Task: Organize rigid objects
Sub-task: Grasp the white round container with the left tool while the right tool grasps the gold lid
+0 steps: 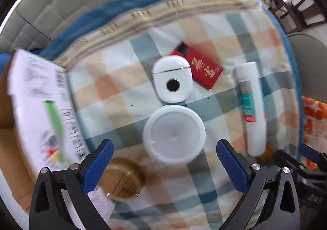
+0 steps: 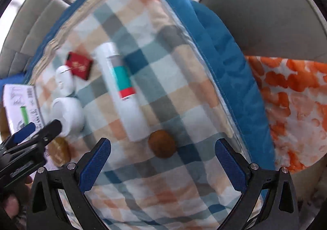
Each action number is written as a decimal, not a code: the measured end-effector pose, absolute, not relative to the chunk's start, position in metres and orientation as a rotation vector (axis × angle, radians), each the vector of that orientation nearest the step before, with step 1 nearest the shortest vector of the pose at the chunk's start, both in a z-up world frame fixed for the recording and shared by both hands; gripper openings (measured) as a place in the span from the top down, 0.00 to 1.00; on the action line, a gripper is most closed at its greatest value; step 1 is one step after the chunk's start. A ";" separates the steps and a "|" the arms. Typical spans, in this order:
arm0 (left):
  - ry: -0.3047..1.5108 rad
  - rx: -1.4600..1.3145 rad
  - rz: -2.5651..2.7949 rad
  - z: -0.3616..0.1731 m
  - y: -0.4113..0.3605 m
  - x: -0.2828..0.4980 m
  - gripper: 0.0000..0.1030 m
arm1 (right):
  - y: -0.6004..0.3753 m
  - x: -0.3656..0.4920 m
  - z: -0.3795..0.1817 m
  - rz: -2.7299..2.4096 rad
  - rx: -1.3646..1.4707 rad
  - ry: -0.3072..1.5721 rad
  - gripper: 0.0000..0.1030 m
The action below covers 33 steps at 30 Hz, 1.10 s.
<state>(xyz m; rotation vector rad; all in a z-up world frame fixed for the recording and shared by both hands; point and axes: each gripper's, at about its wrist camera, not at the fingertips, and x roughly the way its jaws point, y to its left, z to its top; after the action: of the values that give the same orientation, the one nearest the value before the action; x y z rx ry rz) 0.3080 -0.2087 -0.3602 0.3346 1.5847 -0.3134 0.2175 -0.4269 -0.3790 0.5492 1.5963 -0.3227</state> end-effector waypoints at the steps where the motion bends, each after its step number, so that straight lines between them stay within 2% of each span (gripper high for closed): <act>1: 1.595 0.343 -0.310 -0.369 -0.212 0.309 0.01 | -0.429 0.218 -0.382 -0.321 0.557 1.598 0.00; 3: 1.608 0.351 -0.317 -0.381 -0.217 0.310 0.15 | -0.432 0.221 -0.388 -0.325 0.555 1.606 0.00; 4: 1.617 0.359 -0.321 -0.387 -0.220 0.310 0.35 | -0.433 0.222 -0.390 -0.320 0.552 1.610 0.00; 9: 1.584 0.362 -0.312 -0.388 -0.222 0.304 0.36 | -0.432 0.232 -0.393 -0.295 0.507 1.616 0.00; 15: 1.531 0.326 -0.278 -0.363 -0.212 0.284 0.36 | -0.422 0.243 -0.384 -0.217 0.451 1.606 0.00; 22: 1.464 0.206 -0.274 -0.310 -0.190 0.205 0.36 | -0.400 0.234 -0.361 -0.041 0.314 1.593 0.00; 29: 1.416 0.107 -0.108 -0.288 -0.122 0.129 0.36 | -0.314 0.237 -0.351 0.236 0.133 1.540 0.00; 33: 1.421 0.018 0.060 -0.303 -0.081 0.107 0.36 | -0.245 0.248 -0.357 0.398 -0.047 1.480 0.00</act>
<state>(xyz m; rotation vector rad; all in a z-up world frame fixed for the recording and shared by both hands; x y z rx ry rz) 0.1069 -0.0810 -0.3033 0.0184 1.4212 0.0601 0.2481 -0.2455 -0.3573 -0.0465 1.4795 0.3980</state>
